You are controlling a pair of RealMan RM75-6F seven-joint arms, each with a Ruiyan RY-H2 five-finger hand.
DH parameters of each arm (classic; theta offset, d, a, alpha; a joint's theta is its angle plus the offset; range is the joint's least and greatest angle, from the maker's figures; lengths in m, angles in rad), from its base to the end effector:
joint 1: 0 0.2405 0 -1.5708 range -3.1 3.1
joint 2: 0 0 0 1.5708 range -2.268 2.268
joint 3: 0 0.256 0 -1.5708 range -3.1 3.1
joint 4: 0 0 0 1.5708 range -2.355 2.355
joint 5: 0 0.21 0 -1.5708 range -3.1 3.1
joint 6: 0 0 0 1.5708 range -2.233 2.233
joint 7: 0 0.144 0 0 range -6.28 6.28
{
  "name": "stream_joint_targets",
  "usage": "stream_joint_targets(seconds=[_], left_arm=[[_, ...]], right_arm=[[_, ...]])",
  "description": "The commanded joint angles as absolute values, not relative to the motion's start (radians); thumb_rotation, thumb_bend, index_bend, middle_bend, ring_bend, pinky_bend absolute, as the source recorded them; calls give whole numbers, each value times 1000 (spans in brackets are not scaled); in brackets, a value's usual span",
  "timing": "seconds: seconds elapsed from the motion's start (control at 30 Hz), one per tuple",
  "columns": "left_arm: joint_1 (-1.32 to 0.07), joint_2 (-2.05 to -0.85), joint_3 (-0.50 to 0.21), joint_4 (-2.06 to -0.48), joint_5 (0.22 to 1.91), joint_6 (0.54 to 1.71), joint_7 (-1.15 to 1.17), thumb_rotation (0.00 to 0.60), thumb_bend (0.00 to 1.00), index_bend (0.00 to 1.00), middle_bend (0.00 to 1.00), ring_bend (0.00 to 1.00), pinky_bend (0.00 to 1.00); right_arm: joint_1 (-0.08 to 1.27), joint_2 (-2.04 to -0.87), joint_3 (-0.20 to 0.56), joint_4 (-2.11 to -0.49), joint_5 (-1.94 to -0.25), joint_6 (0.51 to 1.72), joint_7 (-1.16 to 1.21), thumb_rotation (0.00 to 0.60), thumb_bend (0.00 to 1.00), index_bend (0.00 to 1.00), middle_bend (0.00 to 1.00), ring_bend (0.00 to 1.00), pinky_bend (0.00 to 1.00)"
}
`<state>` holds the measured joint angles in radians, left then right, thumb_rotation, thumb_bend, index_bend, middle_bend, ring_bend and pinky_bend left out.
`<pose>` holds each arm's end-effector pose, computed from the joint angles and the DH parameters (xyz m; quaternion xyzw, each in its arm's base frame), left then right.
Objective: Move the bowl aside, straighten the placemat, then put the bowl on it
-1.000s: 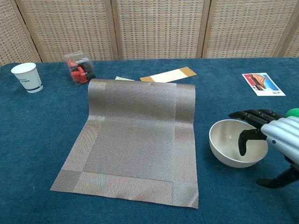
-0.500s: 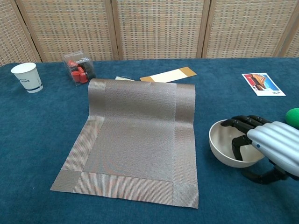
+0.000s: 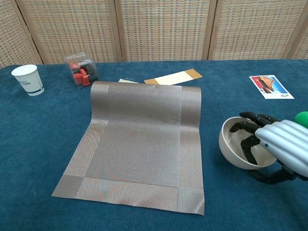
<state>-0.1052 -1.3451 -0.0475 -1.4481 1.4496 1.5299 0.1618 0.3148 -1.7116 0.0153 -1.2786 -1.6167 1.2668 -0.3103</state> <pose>-0.3201 0.1874 0.1077 -0.5913 -0.3549 -0.3651 0.6254 -0.2280 -0.2225 -0.0445 0.7405 -0.3092 0.3872 0.4539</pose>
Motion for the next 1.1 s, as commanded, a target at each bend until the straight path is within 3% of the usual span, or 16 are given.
stream_joint_targets(seconds=[0.03,0.67,1.1], left_arm=[[-106,-1346,-48,-1447,1449,1526,163,600,201,0,0,0,0],[-118,-1352,-85,-1415,1399,1482,160,600,203,0,0,0,0],[-127,-1369,-87,-1398,1387,1460,179,600,204,0,0,0,0]], right_arm=[[319,-1709,21,-1283,-1611,1266,-311,600,507,720,267,16,161],[430,-1599,207,-1272,-1439,1184,-416,600,504,721,266,27,170],[478,-1532,272,-1210,-1323,1130,-402,600,503,723,267,30,183]])
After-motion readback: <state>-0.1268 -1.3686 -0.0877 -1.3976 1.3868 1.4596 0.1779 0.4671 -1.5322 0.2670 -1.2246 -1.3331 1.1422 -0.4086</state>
